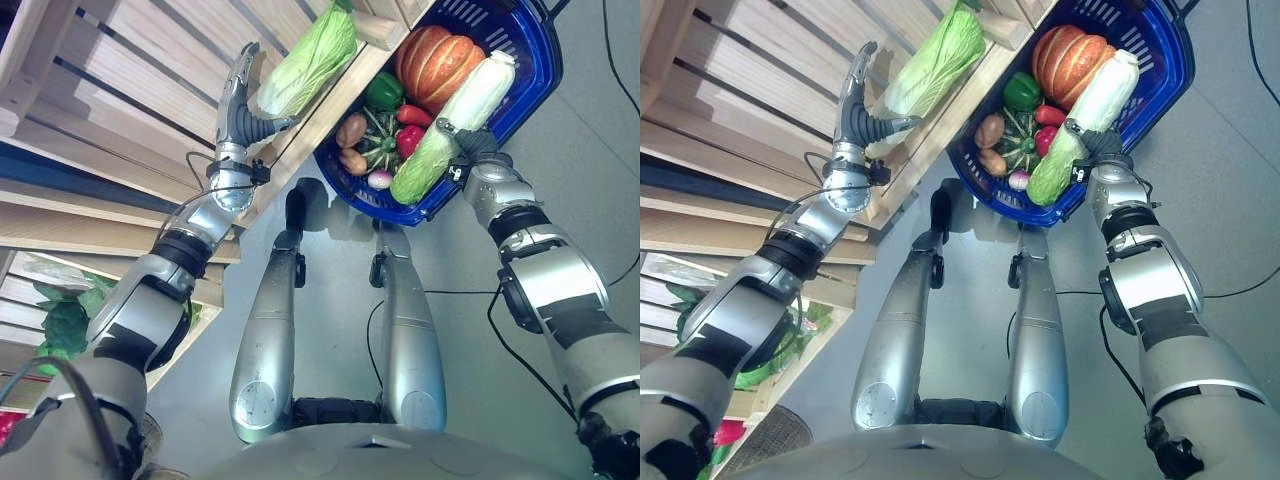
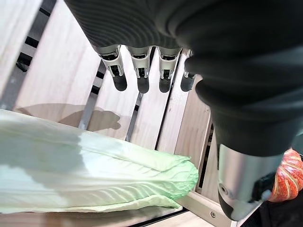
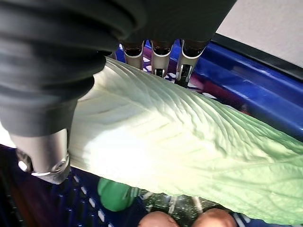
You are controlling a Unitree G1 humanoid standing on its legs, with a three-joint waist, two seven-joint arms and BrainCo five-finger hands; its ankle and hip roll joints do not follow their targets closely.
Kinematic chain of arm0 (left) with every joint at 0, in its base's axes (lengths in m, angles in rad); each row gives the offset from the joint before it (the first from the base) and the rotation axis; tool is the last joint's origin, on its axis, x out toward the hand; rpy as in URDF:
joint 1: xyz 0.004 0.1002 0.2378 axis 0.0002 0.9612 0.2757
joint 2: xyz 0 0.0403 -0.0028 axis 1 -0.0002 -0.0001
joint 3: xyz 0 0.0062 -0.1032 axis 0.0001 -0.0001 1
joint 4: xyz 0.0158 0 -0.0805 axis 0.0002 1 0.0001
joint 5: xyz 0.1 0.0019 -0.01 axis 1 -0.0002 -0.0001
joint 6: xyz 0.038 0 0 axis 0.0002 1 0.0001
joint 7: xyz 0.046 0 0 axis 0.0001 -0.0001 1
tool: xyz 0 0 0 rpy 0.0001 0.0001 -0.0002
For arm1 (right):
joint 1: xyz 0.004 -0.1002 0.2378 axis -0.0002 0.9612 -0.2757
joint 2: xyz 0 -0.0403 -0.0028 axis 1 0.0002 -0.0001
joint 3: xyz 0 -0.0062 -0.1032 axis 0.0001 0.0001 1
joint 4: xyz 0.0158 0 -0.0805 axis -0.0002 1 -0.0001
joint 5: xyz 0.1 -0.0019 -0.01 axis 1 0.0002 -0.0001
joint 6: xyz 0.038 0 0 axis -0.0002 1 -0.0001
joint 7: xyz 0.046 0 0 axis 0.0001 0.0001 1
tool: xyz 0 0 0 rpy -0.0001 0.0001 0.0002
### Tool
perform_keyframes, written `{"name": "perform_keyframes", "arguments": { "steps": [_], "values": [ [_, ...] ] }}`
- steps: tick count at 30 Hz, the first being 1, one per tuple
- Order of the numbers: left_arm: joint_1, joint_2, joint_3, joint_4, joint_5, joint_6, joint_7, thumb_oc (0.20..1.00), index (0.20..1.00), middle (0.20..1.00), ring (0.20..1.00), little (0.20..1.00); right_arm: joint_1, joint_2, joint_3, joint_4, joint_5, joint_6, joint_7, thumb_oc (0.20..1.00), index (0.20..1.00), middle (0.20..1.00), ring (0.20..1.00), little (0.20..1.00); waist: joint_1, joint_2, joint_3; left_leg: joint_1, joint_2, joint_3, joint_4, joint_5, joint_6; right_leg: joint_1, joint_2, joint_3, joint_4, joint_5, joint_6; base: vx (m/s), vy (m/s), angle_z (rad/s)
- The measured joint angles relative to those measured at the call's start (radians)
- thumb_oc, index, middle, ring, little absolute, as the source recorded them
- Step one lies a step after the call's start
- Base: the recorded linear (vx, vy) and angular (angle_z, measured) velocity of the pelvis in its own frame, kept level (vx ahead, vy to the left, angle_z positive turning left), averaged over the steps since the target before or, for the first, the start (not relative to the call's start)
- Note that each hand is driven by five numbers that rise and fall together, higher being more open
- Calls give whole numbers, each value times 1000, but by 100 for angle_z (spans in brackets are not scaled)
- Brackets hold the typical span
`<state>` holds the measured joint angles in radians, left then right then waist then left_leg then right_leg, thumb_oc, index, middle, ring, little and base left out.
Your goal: Pick up fruits and vegetables into the basket
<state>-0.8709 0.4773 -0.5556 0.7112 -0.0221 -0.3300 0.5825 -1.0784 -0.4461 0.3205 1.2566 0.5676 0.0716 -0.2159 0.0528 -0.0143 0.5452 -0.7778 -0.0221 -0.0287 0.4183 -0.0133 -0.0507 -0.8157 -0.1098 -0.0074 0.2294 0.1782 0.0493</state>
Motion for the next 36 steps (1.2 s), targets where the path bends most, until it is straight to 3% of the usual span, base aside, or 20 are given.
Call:
{"name": "perform_keyframes", "arguments": {
  "steps": [1,2,4,19,25,31,34,36],
  "values": [
    [0,0,0,0,0,0,0,1000,1000,1000,1000,1000,0,0,0,0,0,5,-3,401,401,401,401,401,-1,0,0,0,0,0,0,0,0,0,0,0,0,0,0,0,0,0],
    [0,0,0,0,0,0,1,1000,1000,1000,1000,1000,-1,0,0,0,1,13,-7,762,762,762,762,762,-1,0,0,0,0,0,0,0,0,0,0,0,0,0,0,0,0,0],
    [0,-2,0,0,0,0,3,1000,1000,1000,1000,1000,-1,0,0,1,1,23,-16,1000,1000,1000,1000,1000,-1,0,0,0,0,0,-1,0,0,0,0,0,-1,0,0,0,0,0],
    [-2,-1,0,0,-22,26,2,1000,1000,1000,1000,1000,-28,-3,-1,36,1,35,-39,1000,1000,1000,1000,1000,-2,0,0,6,1,1,11,0,0,10,2,1,1,7,-8,0,2,0],
    [-3,5,1,1,-24,31,5,1000,1000,1000,1000,1000,-25,-4,-2,35,1,3,-61,1000,1000,1000,1000,1000,-4,0,0,24,1,6,12,0,0,27,1,2,-2,3,-7,-3,5,0],
    [-4,8,0,9,-17,72,13,1000,1000,1000,1000,1000,-3,-4,-2,-26,-3,-138,-154,1000,1000,1000,1000,1000,-14,0,0,19,1,17,11,-4,3,17,1,11,-3,4,-6,-12,39,-4],
    [-3,13,0,19,-16,102,19,1000,1000,1000,1000,1000,44,-4,-6,-165,-45,-243,-265,1000,1000,1000,1000,1000,-31,0,0,14,2,27,11,-9,7,8,2,22,-4,7,-2,-2,51,-7],
    [-10,13,0,33,-15,115,19,1000,1000,1000,1000,1000,64,-4,-9,-215,-77,-280,-326,1000,1000,1000,1000,1000,-45,0,0,15,2,29,11,-12,8,8,3,24,-4,9,-5,-7,48,-5]
  ]
}}
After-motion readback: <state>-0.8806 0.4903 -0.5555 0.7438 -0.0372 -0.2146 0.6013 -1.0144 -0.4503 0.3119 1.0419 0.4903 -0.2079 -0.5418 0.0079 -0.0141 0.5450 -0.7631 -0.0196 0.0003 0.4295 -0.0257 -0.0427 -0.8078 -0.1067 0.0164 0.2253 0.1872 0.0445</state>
